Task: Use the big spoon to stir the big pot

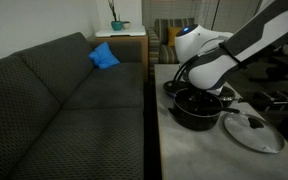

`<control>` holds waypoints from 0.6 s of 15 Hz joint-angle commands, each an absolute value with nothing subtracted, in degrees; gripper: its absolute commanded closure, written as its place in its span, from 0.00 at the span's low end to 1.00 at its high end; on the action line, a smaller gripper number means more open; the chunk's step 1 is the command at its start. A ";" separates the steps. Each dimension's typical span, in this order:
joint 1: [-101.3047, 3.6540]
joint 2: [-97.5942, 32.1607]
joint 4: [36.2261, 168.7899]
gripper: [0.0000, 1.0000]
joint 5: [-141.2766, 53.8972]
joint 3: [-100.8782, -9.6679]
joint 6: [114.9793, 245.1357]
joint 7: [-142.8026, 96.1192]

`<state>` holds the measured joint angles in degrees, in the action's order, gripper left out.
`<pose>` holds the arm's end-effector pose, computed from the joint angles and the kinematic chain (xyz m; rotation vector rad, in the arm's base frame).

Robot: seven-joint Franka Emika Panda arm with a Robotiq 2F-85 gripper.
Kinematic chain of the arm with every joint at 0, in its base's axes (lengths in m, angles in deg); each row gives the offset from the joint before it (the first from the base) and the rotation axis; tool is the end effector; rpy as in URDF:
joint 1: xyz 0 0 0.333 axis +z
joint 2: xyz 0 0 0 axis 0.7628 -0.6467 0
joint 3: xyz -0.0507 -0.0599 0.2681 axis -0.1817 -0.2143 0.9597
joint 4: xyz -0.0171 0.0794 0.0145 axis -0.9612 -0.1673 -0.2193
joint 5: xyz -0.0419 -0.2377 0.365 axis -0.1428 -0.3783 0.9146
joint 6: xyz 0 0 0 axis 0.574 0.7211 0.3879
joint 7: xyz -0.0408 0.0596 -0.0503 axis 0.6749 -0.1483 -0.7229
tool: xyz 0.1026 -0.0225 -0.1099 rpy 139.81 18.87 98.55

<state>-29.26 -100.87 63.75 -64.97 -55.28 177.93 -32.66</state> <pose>0.6849 0.1921 -0.1428 2.5808 0.9923 -0.0846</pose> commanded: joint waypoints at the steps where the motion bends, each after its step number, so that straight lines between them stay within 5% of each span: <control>1: -31.86 -95.09 75.21 0.00 -65.83 -55.53 182.28 -33.10; 9: -28.30 -100.48 65.00 0.00 -65.24 -57.12 178.31 -30.54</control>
<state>-29.55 -100.55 65.86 -64.95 -56.19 177.91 -31.19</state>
